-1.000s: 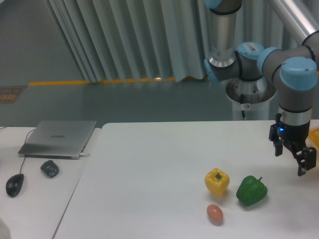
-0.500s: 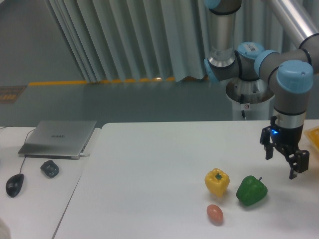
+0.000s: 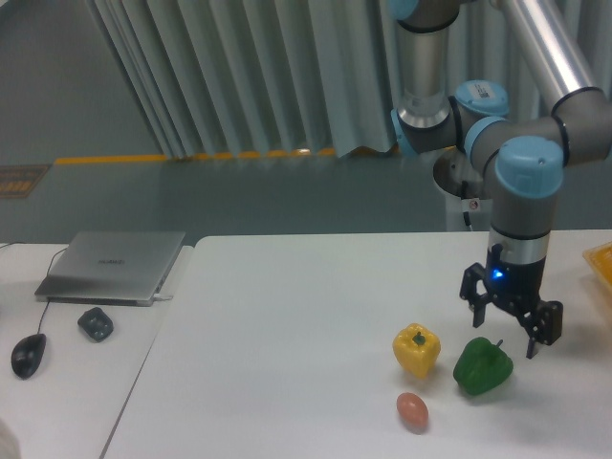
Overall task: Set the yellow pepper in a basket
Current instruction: 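Move the open gripper over the yellow bell pepper and lower it, then close the gripper around the yellow pepper's stem end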
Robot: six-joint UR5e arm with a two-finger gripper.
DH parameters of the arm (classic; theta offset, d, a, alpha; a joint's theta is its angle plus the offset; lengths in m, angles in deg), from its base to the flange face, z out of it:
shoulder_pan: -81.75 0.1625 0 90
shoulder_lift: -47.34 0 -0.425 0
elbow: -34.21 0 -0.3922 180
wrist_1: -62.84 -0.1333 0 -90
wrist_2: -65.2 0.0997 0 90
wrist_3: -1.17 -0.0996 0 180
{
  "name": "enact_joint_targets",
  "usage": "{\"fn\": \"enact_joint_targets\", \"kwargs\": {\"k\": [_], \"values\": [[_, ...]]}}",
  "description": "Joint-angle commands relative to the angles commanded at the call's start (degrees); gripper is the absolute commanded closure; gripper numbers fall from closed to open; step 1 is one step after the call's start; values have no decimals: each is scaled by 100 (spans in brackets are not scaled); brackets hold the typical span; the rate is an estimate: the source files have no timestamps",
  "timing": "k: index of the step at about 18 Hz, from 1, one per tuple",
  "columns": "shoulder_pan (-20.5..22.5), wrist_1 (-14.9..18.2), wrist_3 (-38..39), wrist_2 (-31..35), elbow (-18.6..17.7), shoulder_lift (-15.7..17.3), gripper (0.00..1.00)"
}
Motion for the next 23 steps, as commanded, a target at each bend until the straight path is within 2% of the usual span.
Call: {"fn": "enact_joint_targets", "kwargs": {"k": [9, 15, 23], "values": [[-668, 9, 757, 9, -53, 17, 0], [-1081, 0, 1003, 281, 0, -167, 0], [-1108, 0, 748, 457, 0, -299, 0]]}}
